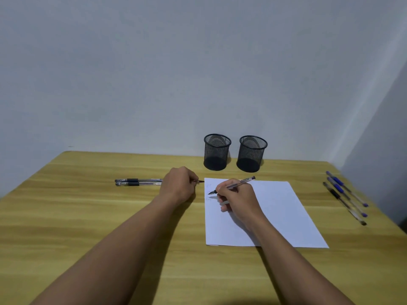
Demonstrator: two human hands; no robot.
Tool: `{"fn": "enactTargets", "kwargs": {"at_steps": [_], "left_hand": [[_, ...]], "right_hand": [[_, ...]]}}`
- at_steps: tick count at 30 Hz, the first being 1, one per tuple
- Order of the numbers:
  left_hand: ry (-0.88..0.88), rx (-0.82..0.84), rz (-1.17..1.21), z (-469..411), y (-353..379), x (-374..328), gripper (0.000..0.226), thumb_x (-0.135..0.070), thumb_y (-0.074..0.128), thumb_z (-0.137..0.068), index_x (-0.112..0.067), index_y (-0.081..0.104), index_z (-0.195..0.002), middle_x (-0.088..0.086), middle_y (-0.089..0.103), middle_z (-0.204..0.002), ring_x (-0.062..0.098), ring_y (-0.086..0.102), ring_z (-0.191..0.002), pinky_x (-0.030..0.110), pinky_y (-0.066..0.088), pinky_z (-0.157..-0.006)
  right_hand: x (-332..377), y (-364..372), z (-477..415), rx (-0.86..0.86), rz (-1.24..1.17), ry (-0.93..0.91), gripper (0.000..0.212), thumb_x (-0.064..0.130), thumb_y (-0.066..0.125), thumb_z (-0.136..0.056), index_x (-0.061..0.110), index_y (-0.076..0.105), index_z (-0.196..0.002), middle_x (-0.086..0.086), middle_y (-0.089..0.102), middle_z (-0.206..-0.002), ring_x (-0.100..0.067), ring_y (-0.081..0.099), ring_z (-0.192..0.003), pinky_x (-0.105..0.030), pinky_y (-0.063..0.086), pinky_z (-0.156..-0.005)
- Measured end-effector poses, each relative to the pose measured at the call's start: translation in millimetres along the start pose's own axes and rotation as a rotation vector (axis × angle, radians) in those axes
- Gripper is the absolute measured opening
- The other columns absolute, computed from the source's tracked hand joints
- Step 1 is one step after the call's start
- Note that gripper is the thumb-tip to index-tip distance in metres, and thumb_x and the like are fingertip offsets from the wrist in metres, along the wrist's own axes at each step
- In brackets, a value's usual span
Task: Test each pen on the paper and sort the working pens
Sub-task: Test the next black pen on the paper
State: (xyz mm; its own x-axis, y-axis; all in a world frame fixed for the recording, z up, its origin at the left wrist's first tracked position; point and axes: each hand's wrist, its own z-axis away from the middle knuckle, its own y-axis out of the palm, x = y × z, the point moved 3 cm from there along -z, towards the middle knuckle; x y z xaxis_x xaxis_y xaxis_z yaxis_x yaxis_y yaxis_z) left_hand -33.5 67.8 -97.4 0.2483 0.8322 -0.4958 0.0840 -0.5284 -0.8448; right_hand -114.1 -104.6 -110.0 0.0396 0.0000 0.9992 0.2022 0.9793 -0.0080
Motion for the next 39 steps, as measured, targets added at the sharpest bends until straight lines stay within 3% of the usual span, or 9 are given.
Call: {"fn": "enactTargets", "kwargs": {"at_steps": [5,7,10,14,20,26,31,39], "left_hand": [[0.047,-0.043,-0.026,22.9,-11.0,-11.1,0.033,-0.030,0.063,-0.089,-0.025,0.070,-0.121,0.003,0.073,-0.115,0.027,0.065,-0.105,0.037,0.054,-0.088],[0.075,-0.039,0.035,44.9,-14.2,-14.7,0.035,-0.037,0.059,-0.088,-0.024,0.070,-0.119,-0.001,0.073,-0.115,0.023,0.067,-0.104,0.036,0.056,-0.086],[0.129,0.096,-0.015,71.2,-12.9,-16.4,0.038,-0.049,0.060,-0.083,-0.022,0.071,-0.106,-0.002,0.072,-0.109,0.024,0.064,-0.103,0.038,0.055,-0.083],[0.167,0.208,-0.140,83.7,-6.3,-14.9,0.050,-0.057,0.060,-0.084,-0.016,0.068,-0.111,0.000,0.056,-0.142,0.020,0.047,-0.133,0.035,0.047,-0.096],[0.123,0.220,-0.104,83.7,-2.0,-13.1,0.062,-0.060,0.062,-0.083,-0.031,0.056,-0.138,-0.006,0.041,-0.155,0.018,0.036,-0.143,0.037,0.038,-0.108],[0.119,0.239,-0.123,80.6,0.1,-11.4,0.065,-0.060,0.060,-0.086,-0.029,0.052,-0.142,-0.006,0.037,-0.157,0.017,0.030,-0.146,0.038,0.034,-0.111],[0.112,0.246,-0.121,80.1,0.8,-10.1,0.065,-0.060,0.061,-0.085,-0.030,0.052,-0.142,-0.006,0.035,-0.158,0.016,0.027,-0.148,0.038,0.033,-0.113],[0.100,0.259,-0.129,79.9,1.7,-9.5,0.065,-0.062,0.060,-0.085,-0.031,0.052,-0.142,-0.007,0.035,-0.158,0.016,0.027,-0.148,0.040,0.033,-0.113]], "right_hand": [[-0.6,-4.7,2.6,-0.004,0.073,-0.049,0.012,0.006,0.064,-0.094,-0.003,0.070,-0.089,-0.012,0.062,-0.068,-0.022,0.057,-0.066,-0.035,0.049,-0.056],[-1.0,-7.0,4.3,-0.014,0.118,-0.063,0.012,0.010,0.066,-0.093,0.002,0.072,-0.086,-0.011,0.065,-0.067,-0.021,0.058,-0.064,-0.035,0.051,-0.057],[-5.9,-8.8,6.9,-0.045,0.192,-0.075,0.011,0.014,0.068,-0.090,0.007,0.071,-0.083,-0.009,0.067,-0.064,-0.021,0.060,-0.061,-0.035,0.050,-0.053],[-11.8,-8.2,11.5,-0.082,0.266,-0.099,0.014,0.023,0.072,-0.089,0.013,0.068,-0.081,-0.004,0.070,-0.064,-0.021,0.067,-0.061,-0.036,0.053,-0.056],[-12.8,-6.3,14.8,-0.058,0.313,-0.095,0.015,0.025,0.075,-0.088,0.013,0.068,-0.080,-0.004,0.073,-0.069,-0.021,0.072,-0.068,-0.045,0.060,-0.070],[-7.9,-5.6,17.7,-0.083,0.371,-0.139,0.018,0.027,0.072,-0.091,0.012,0.067,-0.082,-0.003,0.073,-0.068,-0.014,0.066,-0.060,-0.036,0.055,-0.061],[-10.2,-6.5,17.2,-0.069,0.375,-0.103,0.014,0.022,0.075,-0.088,0.012,0.069,-0.081,-0.004,0.073,-0.074,-0.020,0.074,-0.074,-0.049,0.064,-0.074],[-9.8,-9.0,19.0,-0.117,0.388,-0.102,0.015,0.024,0.074,-0.088,0.012,0.068,-0.081,-0.004,0.073,-0.069,-0.023,0.073,-0.067,-0.050,0.062,-0.067]]}}
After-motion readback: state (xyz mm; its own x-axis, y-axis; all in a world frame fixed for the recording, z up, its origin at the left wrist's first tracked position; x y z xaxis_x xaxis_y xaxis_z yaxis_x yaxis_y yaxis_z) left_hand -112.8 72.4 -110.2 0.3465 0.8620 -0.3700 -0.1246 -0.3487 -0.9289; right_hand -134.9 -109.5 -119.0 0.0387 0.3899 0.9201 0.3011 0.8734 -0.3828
